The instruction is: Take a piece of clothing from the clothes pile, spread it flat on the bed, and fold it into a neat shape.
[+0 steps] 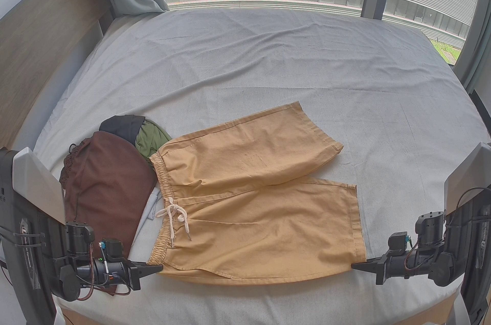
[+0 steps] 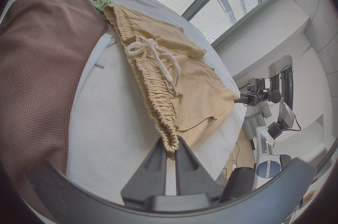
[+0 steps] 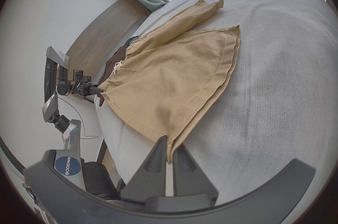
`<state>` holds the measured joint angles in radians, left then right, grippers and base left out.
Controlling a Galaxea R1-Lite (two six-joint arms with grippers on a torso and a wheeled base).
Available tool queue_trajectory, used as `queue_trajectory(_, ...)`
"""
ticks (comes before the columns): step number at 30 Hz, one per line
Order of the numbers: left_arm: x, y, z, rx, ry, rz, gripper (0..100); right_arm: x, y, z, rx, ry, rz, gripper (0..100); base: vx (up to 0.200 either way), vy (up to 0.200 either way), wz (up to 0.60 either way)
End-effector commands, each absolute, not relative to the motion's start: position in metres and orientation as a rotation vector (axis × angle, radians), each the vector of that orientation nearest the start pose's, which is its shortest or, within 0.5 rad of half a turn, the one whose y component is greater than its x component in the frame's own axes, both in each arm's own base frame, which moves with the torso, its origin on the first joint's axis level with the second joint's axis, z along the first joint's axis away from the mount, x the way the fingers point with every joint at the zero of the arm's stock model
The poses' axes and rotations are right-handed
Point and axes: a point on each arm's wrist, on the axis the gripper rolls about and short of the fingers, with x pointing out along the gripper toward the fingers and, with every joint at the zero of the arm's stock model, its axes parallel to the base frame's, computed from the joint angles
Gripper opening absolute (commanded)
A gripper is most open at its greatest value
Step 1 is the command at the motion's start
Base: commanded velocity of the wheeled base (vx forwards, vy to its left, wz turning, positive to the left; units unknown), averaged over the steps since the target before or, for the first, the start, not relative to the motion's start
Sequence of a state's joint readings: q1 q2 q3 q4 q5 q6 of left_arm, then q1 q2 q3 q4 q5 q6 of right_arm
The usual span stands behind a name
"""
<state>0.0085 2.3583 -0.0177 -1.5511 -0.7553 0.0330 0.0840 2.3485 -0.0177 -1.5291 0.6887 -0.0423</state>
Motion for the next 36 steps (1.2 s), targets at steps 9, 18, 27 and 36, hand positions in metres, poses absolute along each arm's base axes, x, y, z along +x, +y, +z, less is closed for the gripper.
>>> queue_trajectory(9,0.217,-0.017,-0.031,-0.269,0.712,-0.741,0,0.210,0.034,-0.017,0.199,0.688,0.802,0,0.000,0.000,0.00)
queue_trajectory(18,0.231,-0.021,-0.004,-0.302,0.602,-0.744,0,0.216,0.039,-0.013,0.191,0.652,0.822,0,0.000,0.000,0.00)
queue_trajectory(27,0.234,-0.030,0.012,-0.353,0.570,-0.765,0,0.225,0.045,0.004,0.236,0.592,0.827,0,0.000,0.000,0.00)
queue_trajectory(36,0.240,-0.034,0.018,-0.349,0.535,-0.774,0,0.227,0.051,0.017,0.270,0.559,0.842,0,0.000,0.000,0.00)
